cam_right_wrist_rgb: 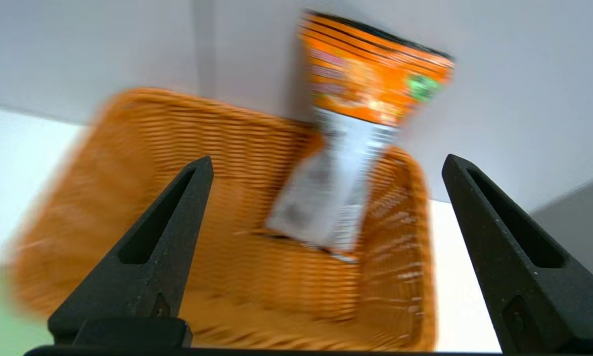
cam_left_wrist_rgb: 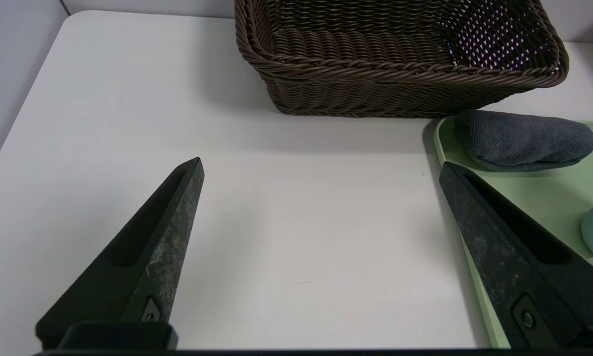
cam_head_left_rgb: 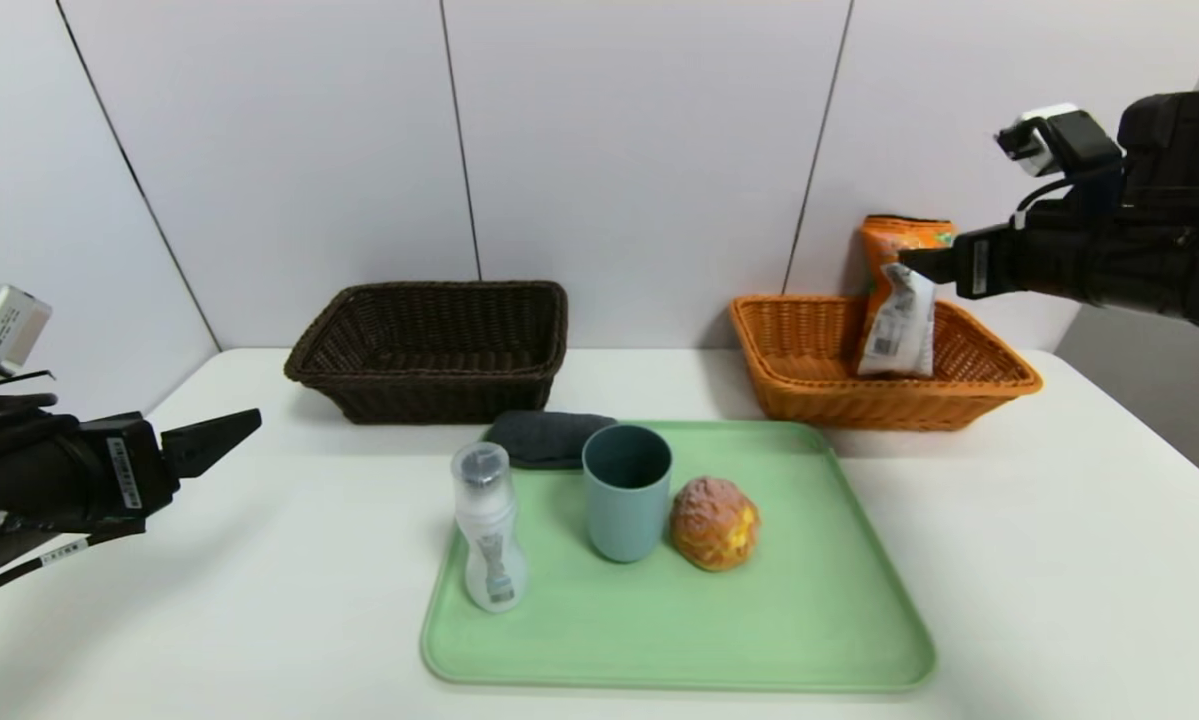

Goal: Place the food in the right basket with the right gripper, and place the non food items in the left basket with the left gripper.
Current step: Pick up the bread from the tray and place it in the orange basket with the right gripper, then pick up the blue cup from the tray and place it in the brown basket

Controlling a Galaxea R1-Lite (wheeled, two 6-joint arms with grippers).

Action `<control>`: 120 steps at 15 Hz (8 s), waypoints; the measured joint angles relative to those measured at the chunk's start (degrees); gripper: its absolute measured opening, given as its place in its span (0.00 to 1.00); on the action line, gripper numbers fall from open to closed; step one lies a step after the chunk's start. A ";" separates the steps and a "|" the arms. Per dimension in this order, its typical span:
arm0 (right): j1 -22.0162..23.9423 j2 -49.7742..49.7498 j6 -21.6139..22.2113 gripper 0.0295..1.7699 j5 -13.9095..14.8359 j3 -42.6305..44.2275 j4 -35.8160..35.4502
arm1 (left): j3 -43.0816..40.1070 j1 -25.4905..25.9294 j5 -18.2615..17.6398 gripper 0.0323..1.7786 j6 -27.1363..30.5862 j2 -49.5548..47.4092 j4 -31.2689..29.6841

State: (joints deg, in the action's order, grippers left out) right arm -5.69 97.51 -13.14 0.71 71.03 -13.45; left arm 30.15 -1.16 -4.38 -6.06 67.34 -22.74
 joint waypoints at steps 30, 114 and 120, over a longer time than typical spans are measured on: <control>-27.73 10.81 3.69 0.96 -4.62 4.64 36.02 | -2.80 -0.16 -0.99 0.95 0.13 -1.90 0.13; -16.88 -20.15 0.48 0.96 -11.12 -22.70 10.92 | -7.77 -0.16 -1.24 0.95 -0.90 -1.39 -6.47; -24.34 -23.45 5.24 0.96 -12.84 -46.51 -14.31 | -9.59 -0.16 -1.22 0.95 -1.27 -3.04 -6.73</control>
State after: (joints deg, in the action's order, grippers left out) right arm -30.04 74.06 -7.90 -12.13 24.53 -27.76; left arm 20.55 -1.32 -5.60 -7.33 64.31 -29.46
